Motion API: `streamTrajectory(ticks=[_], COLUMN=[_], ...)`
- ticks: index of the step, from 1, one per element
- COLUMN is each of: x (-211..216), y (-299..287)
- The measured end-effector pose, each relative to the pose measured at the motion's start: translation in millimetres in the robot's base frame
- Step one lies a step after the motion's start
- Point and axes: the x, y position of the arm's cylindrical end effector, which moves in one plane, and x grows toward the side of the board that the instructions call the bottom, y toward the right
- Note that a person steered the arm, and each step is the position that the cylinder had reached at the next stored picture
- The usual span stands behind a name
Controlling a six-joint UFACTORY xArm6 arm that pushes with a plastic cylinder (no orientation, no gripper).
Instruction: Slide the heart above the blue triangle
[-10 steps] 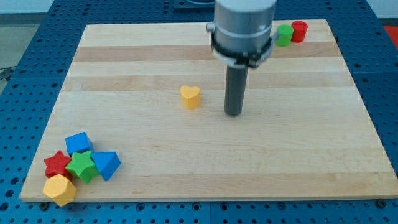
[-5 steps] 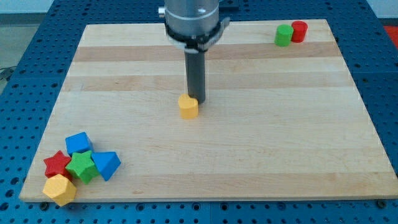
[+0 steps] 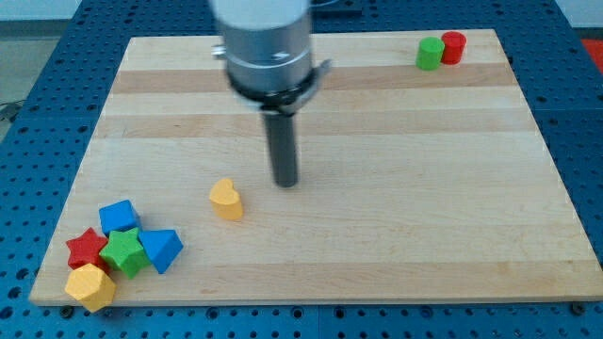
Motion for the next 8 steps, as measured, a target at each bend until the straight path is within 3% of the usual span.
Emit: streamTrajectory(ticks=[3,5,8], x=[-3,25,62], y=[18,-65,-81])
